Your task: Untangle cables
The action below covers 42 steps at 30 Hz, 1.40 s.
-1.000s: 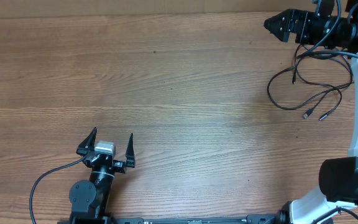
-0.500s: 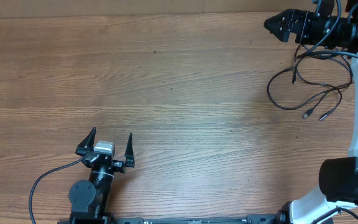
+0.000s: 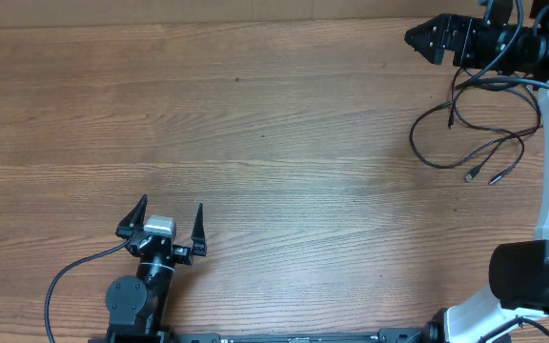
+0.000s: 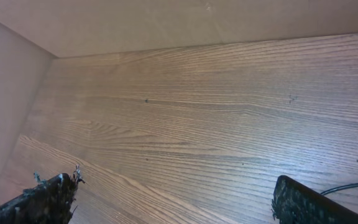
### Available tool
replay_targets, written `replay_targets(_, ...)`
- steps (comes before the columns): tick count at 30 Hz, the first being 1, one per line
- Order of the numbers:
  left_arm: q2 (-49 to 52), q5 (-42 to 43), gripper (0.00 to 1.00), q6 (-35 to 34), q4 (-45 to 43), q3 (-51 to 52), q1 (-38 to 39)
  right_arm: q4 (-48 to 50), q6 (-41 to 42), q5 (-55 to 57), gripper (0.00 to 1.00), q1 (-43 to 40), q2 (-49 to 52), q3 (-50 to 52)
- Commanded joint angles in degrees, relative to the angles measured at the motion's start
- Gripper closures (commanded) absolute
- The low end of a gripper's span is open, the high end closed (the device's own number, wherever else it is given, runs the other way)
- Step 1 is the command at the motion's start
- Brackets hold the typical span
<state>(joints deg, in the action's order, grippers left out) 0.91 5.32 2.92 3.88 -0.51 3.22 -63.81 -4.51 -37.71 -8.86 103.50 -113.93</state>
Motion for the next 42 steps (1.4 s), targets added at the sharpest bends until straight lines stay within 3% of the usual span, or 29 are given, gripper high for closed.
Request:
replay_targets(1, -0.7, 0.2, 0.01, -1.0, 0.1, 0.2, -0.4, 0.3, 0.0, -0.5, 0.0, 0.2, -0.2, 0.2)
replay_targets(42, -0.7, 0.2, 0.01, -1.0, 0.1, 0.2, -0.4, -0.5, 0.0, 1.4, 0.0, 0.1, 0.3, 0.3)
